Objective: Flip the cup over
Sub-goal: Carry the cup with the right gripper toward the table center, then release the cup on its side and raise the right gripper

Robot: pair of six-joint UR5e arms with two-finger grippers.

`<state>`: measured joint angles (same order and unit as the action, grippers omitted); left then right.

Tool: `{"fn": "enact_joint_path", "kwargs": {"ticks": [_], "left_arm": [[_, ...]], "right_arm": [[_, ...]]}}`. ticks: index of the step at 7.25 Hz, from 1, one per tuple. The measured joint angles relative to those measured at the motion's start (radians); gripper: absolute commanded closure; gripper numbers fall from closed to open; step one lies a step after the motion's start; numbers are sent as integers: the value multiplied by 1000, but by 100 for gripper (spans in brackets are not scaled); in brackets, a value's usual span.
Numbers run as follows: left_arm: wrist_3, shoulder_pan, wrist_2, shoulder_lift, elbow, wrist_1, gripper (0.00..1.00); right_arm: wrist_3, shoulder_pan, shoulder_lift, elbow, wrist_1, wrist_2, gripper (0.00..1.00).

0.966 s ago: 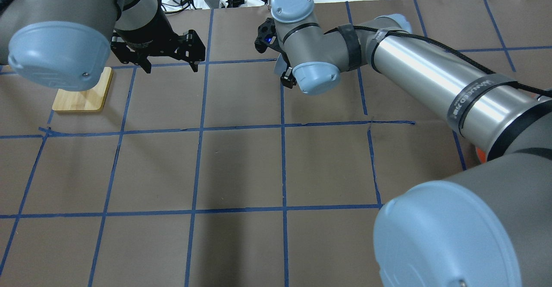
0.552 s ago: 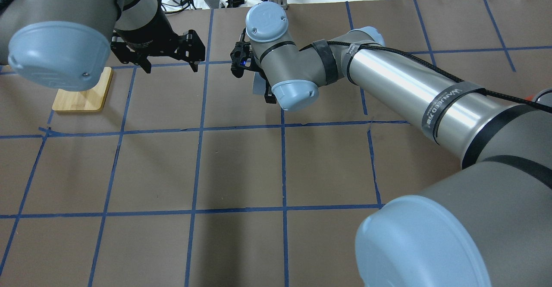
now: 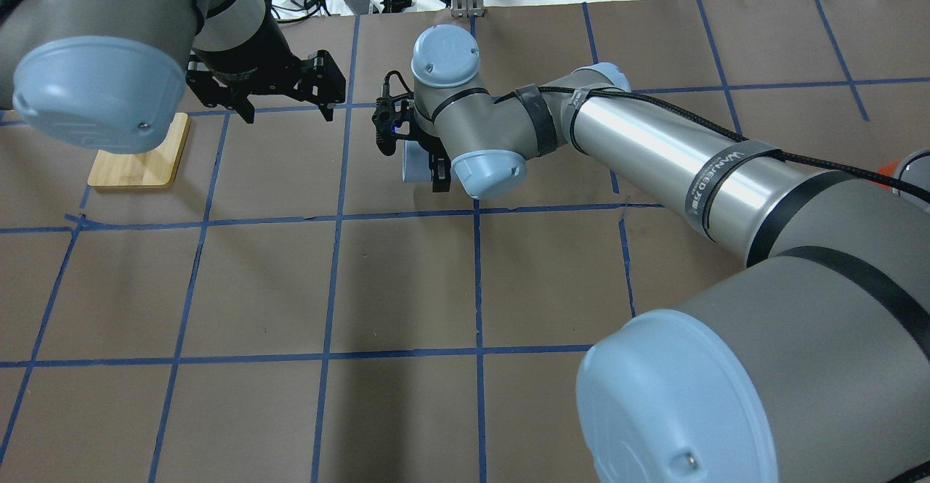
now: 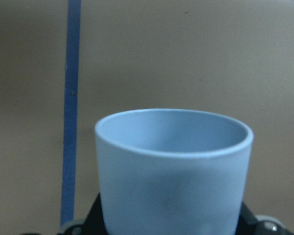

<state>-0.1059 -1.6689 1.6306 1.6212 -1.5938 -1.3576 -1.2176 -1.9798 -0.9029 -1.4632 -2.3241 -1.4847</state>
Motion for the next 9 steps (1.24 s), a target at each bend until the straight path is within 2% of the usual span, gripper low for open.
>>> {"fn": "enact_joint_path", "kwargs": {"ticks": [1, 3, 4, 5, 9], "left_arm": [[0, 0, 0, 0, 0, 0, 0], [0, 0, 0, 0, 0, 0, 0], [0, 0, 0, 0, 0, 0, 0], [0, 0, 0, 0, 0, 0, 0], [10, 3, -2, 0, -2, 0, 0]], "right_arm": [[-6, 0, 3, 0, 3, 12, 63], [-1, -3, 19, 0, 11, 26, 55], [12, -10, 26, 1, 12, 27, 35], [24, -20, 29, 4, 11, 26, 1], [57, -28, 17, 8, 22, 0, 0]]}}
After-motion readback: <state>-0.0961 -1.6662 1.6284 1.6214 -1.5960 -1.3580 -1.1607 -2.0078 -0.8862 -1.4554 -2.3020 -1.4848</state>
